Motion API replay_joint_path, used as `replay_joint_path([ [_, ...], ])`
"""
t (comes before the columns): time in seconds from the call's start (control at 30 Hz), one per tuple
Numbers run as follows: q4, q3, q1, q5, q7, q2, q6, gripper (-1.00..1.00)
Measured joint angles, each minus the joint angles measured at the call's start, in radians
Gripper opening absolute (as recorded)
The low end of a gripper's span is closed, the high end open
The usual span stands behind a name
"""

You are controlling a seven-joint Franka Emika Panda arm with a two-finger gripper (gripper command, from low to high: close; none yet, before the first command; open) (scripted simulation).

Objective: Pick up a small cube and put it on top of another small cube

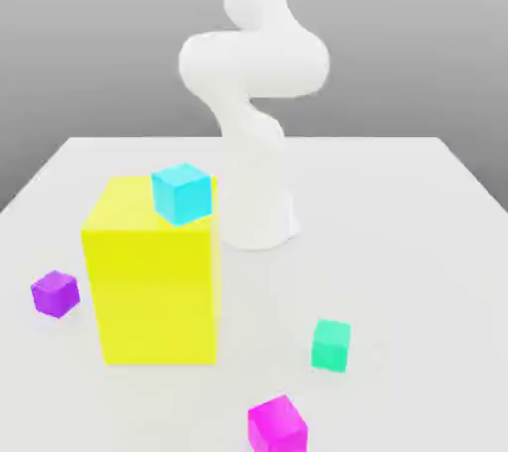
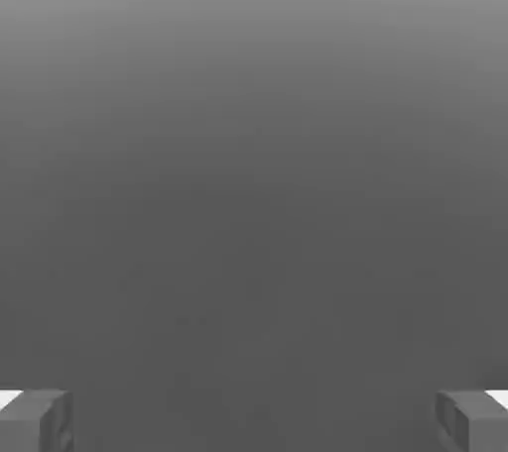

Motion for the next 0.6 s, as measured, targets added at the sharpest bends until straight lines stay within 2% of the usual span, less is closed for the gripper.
replay_joint_path([
  [0.6,-0.447,0.243,0.012,-0.023,0.483,0.673,0.465,0.0],
])
